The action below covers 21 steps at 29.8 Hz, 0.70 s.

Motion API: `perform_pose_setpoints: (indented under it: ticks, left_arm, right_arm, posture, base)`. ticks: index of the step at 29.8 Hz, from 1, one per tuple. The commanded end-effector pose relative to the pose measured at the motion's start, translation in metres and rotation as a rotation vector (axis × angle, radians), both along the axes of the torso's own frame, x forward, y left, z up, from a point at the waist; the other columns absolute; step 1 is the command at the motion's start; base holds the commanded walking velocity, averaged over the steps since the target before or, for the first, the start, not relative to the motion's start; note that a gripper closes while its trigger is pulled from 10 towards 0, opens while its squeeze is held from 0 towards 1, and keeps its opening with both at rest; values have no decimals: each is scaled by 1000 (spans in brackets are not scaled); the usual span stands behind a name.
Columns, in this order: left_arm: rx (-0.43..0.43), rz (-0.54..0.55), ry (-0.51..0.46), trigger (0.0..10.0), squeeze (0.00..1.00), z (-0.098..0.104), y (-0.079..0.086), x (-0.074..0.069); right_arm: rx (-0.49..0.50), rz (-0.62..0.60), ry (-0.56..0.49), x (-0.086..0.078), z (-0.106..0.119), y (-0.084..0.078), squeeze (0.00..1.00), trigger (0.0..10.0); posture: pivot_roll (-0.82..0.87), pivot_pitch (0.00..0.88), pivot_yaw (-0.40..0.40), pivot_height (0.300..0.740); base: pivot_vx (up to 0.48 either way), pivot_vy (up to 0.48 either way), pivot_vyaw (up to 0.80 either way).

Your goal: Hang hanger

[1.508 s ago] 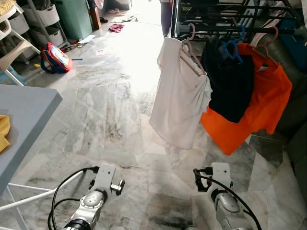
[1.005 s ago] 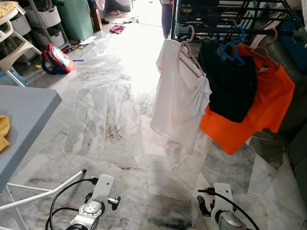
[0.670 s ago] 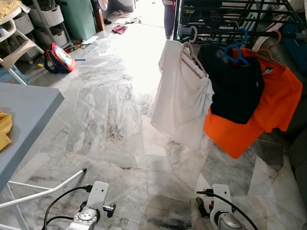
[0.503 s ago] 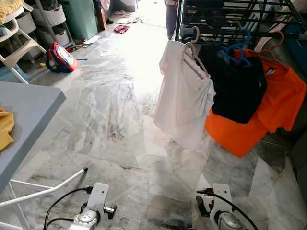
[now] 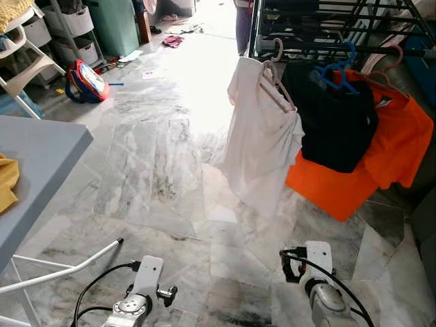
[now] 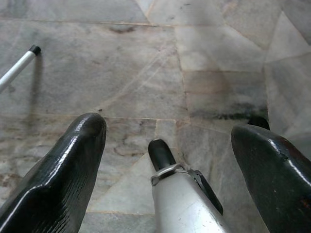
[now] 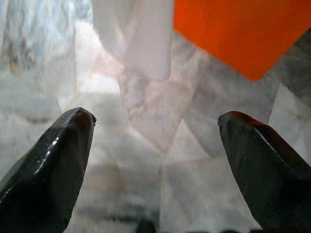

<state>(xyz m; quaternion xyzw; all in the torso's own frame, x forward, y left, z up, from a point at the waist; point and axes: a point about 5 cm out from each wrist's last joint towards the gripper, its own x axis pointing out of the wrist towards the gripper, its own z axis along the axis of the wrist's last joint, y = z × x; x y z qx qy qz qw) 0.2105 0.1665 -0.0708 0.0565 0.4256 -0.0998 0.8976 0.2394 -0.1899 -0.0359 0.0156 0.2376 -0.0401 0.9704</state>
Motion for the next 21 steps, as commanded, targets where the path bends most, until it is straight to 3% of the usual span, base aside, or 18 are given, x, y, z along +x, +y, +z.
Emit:
perform_pose_setpoints:
  ticks: [1, 5, 8, 14, 21]
  left_arm:
    - [2, -8, 16, 10000, 0, -3, 0, -4]
    - [5, -4, 20, 10000, 0, -3, -2, -5]
    - [-10, 62, 21, 10000, 0, -4, 1, -5]
    - [-37, 15, 10, 10000, 0, -1, -6, -2]
    - [-73, 23, -26, 10000, 0, 3, -12, 5]
  right_arm:
    - [7, -22, -20, -3, 1, -4, 0, 10000]
    - [-6, -11, -59, -4, 4, -8, 0, 10000]
    - [-32, 33, -66, -4, 6, -11, 0, 10000]
    - [-9, -30, -184, 11, 26, -16, 0, 10000]
    - [0, -34, -273, 7, 39, -11, 0, 10000]
  posture:
    - [-216, 65, 22, 740]
    - [-205, 52, -6, 740]
    - [-208, 56, -2, 740]
    - [-226, 70, 35, 740]
    - [-238, 85, 31, 740]
  base:
    - [285, 0, 0]
    - [307, 0, 0]
    - [314, 0, 0]
    - [349, 0, 0]
    - [356, 0, 0]
